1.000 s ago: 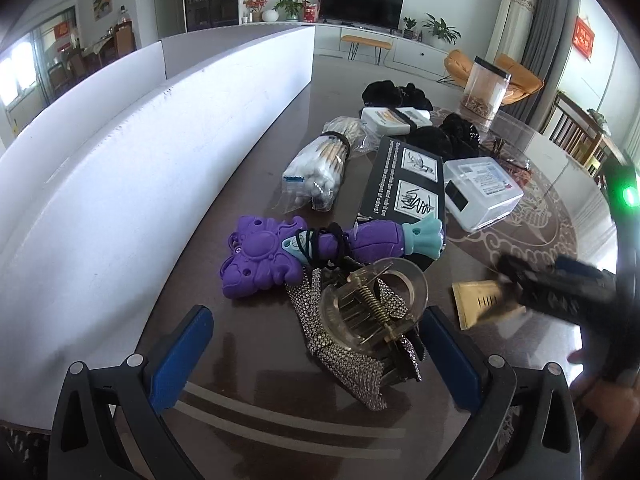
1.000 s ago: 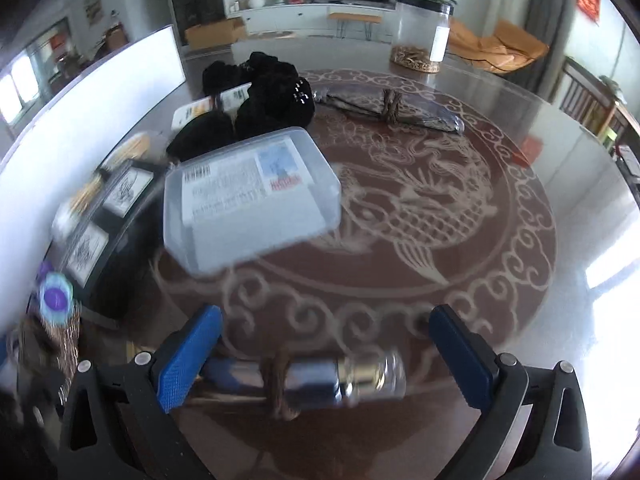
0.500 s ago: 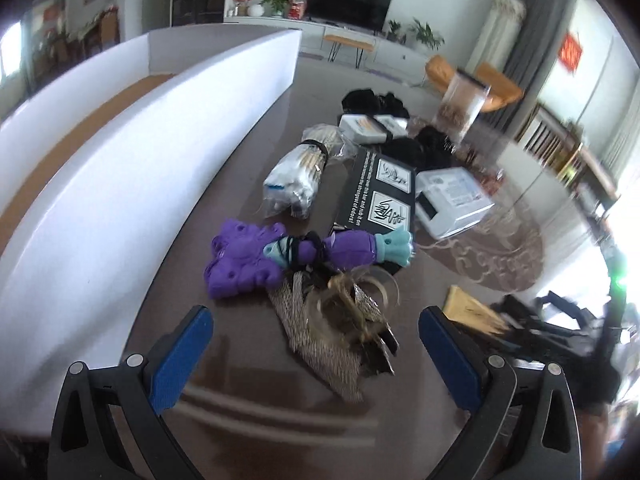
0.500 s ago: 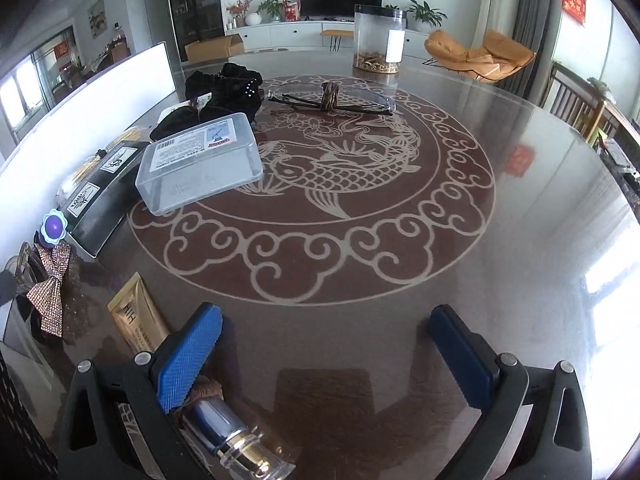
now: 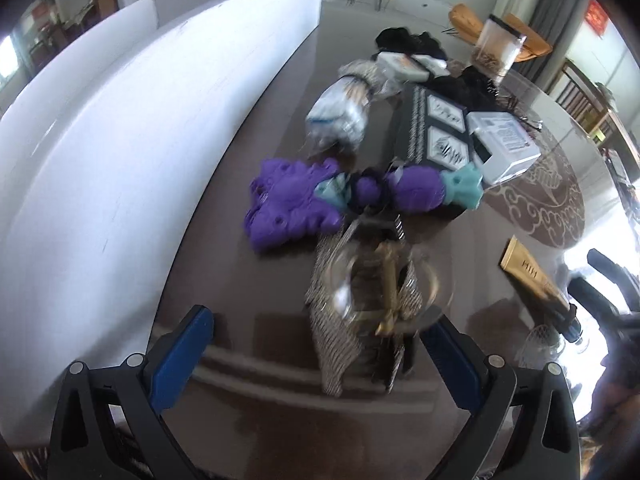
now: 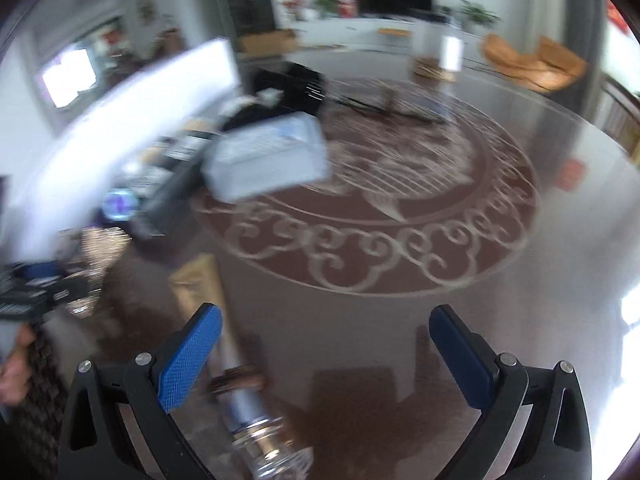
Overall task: Organize objects
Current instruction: 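Close the left tool on the claw clip while the right tool grasps the gold tube, then carry the clip and tube into the cardboard-floored bin and open both tools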
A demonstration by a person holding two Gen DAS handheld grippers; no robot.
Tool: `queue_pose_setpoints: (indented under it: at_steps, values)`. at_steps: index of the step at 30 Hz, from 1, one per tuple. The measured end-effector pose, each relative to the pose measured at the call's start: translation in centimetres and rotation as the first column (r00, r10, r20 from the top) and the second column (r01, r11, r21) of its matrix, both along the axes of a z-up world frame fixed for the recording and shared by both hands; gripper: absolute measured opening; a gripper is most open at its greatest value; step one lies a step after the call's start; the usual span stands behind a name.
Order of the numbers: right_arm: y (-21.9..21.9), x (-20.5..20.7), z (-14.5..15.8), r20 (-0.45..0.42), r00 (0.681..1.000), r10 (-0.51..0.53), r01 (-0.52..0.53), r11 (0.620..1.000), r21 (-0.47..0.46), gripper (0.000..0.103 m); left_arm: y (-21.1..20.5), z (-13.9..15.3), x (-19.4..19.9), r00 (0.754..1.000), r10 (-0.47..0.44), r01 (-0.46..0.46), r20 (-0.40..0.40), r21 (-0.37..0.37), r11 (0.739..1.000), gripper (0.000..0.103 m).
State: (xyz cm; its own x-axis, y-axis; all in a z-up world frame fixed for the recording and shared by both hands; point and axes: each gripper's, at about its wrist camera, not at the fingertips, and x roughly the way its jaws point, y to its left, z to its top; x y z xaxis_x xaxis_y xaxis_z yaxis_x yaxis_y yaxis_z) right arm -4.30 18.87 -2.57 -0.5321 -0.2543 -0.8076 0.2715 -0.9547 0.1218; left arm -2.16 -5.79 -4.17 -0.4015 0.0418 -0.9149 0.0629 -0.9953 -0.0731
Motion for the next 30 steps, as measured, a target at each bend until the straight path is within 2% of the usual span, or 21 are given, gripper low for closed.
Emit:
queue_pose_setpoints:
  at_steps: [2,5,8,10,11,12,13,14,16,18,22,24,26,27,30]
  values:
    - [-0.9,-0.4,0.7,0.048,0.991,0.128,-0.127,0.992,-0.026,0.103,0.6,-0.4,-0.9,0.999,-0.041,0.041,0.002,0.030,0.999,0.103]
    - [-3.2,-0.4,0.7,0.105,0.960,0.258,-0.262,0.965,0.019,0.103,2.5,-0.9,-1.6,0.994,-0.102,0.104,0.026,-0.075,0.992,0.103]
    - [-5.6,-0.2,-0.2,0.151,0.933,0.326,-0.340,0.938,0.072,0.096,2.9,-1.0,-1.5,0.994,-0.108,0.111,0.034,-0.078,0.991,0.103]
    - [-7.0,0.0,-0.9,0.170,0.923,0.344,-0.365,0.924,0.113,0.080,2.8,-1.0,-1.3,0.994,-0.102,0.105,0.038,-0.079,0.991,0.103]
    - [-7.7,0.4,-0.9,0.154,0.929,0.338,-0.361,0.918,0.164,0.074,2.6,-0.9,-1.0,0.995,-0.099,0.101,0.034,-0.080,0.992,0.092]
    - [-7.8,0.5,-0.7,0.148,0.929,0.339,-0.361,0.917,0.171,0.055,2.5,-0.5,-0.5,0.994,-0.106,0.106,0.000,-0.084,0.991,0.077]
    - [-7.7,0.5,-0.3,0.159,0.935,0.318,-0.344,0.922,0.178,0.029,2.4,0.0,0.1,0.992,-0.124,0.121,-0.034,-0.081,0.989,0.055]
    - [-7.5,0.4,-0.1,0.174,0.938,0.300,-0.330,0.926,0.185,0.028,2.3,0.1,0.5,0.991,-0.129,0.125,-0.037,-0.087,0.988,0.055]
    - [-6.7,0.5,0.3,0.189,0.942,0.276,-0.311,0.930,0.194,0.027,1.6,0.7,1.3,0.988,-0.136,0.135,-0.072,-0.010,0.991,0.055]
    - [-5.3,0.9,0.6,0.184,0.951,0.248,-0.282,0.941,0.188,0.027,1.3,1.9,2.0,0.984,-0.129,0.133,-0.124,0.024,0.991,0.055]
    - [-2.7,0.5,2.9,0.150,0.971,0.187,-0.199,0.977,0.071,0.027,0.7,4.1,3.4,0.974,-0.103,0.123,-0.202,0.090,0.988,0.055]
    - [-2.5,0.0,4.0,0.128,0.976,0.174,-0.181,0.983,0.041,0.027,-0.2,5.4,3.6,0.970,-0.079,0.111,-0.230,0.126,0.986,0.054]
    - [-2.9,-0.9,5.7,0.093,0.981,0.168,-0.169,0.986,0.008,0.020,-1.5,7.2,4.2,0.960,-0.047,0.092,-0.275,0.151,0.984,0.054]
    - [-3.3,-1.4,6.6,0.076,0.982,0.170,-0.170,0.985,-0.007,0.008,-2.3,8.1,4.1,0.955,-0.033,0.083,-0.294,0.159,0.984,0.054]
    - [-5.2,-2.5,9.9,0.010,0.981,0.194,-0.193,0.980,-0.056,0.006,-5.7,11.3,5.6,0.937,0.030,0.036,-0.348,0.181,0.983,0.054]
